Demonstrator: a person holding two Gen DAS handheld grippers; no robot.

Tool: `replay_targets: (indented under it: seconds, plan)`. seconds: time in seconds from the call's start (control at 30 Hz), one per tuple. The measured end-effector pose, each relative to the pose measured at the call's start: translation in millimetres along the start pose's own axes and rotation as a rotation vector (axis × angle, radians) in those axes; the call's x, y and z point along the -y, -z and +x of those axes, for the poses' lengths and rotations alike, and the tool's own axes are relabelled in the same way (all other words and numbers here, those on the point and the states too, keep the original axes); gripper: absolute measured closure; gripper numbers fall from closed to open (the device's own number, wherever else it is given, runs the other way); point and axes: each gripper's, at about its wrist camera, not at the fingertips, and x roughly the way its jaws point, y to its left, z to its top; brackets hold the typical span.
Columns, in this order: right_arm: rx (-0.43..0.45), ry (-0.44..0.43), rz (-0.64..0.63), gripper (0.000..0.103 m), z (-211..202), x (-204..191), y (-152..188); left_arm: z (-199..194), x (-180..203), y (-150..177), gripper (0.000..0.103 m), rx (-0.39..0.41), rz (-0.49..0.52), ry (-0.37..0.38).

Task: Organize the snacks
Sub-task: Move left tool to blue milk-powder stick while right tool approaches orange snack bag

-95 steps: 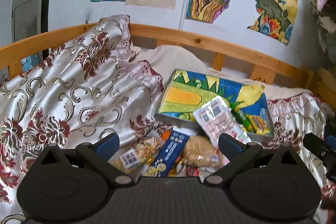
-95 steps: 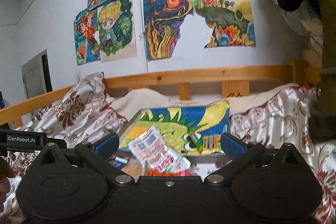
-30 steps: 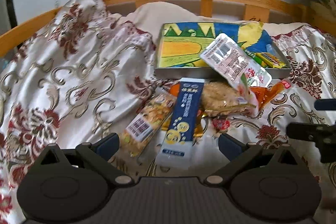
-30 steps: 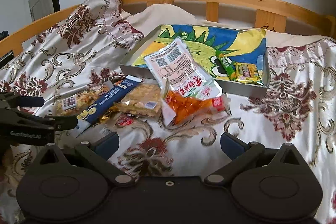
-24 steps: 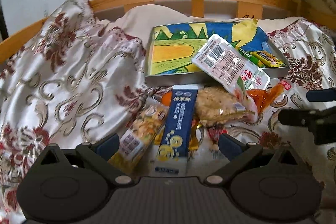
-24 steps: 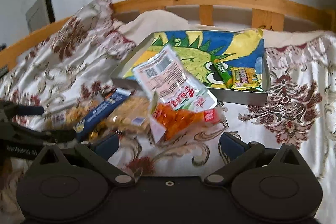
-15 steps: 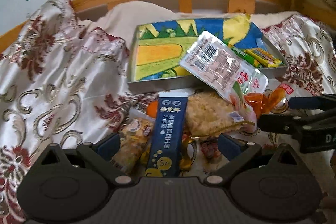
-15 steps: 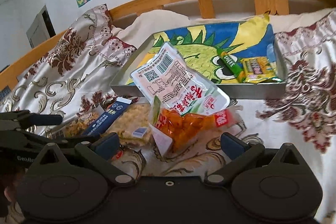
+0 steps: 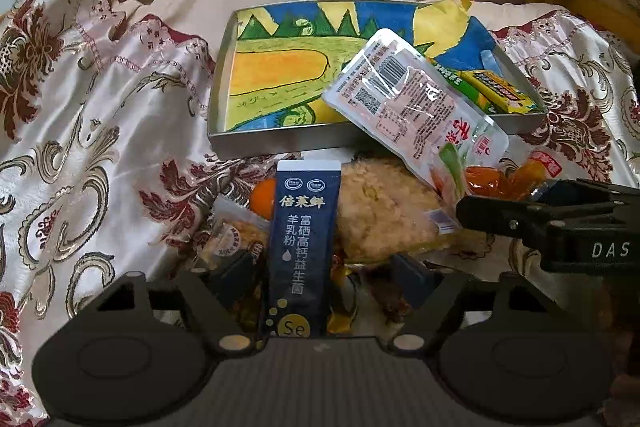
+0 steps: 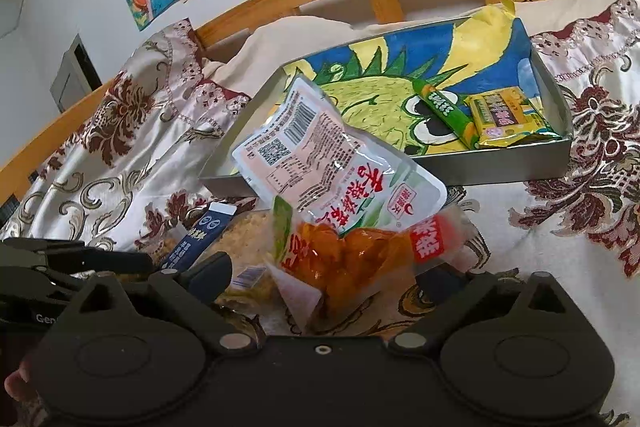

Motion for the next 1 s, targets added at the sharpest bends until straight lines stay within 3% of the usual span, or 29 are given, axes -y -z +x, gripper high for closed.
replay_targets:
  seconds: [0.07, 0.37, 0.53, 0.7, 0.8, 1.0]
  plan:
    - [0.001, -0.002, 0.008, 0.008, 0.5, 0.6, 0.7, 1.3, -0.4, -1.1, 0.035, -0.015, -0.005, 0.012]
    - [0.015, -0.006, 0.038, 0.012, -0.3, 2.9, 2.5, -4.5, -7.5, 2.3, 0.05, -0.016, -0.041, 0.028]
    - [0.025, -0.001, 0.037, 0.017, -0.2, 5.2, 2.6, 4.9, -23.0, 4.2, 0.051, -0.052, -0.126, 0.052]
    - [0.032, 0.008, 0.033, 0.02, 0.4, 7.4, 3.5, 5.9, -22.7, 5.8, 0.062, -0.046, -0.105, 0.061]
    - [0.04, 0.017, 0.023, 0.023, 0.6, 5.8, 4.8, 3.6, -23.6, 6.8, 0.063, -0.046, -0.133, 0.06]
    - [0.034, 0.006, 0.012, 0.021, 4.1, 4.2, 5.8, 0.1, -22.4, 7.6, 0.065, -0.04, -0.177, 0.041]
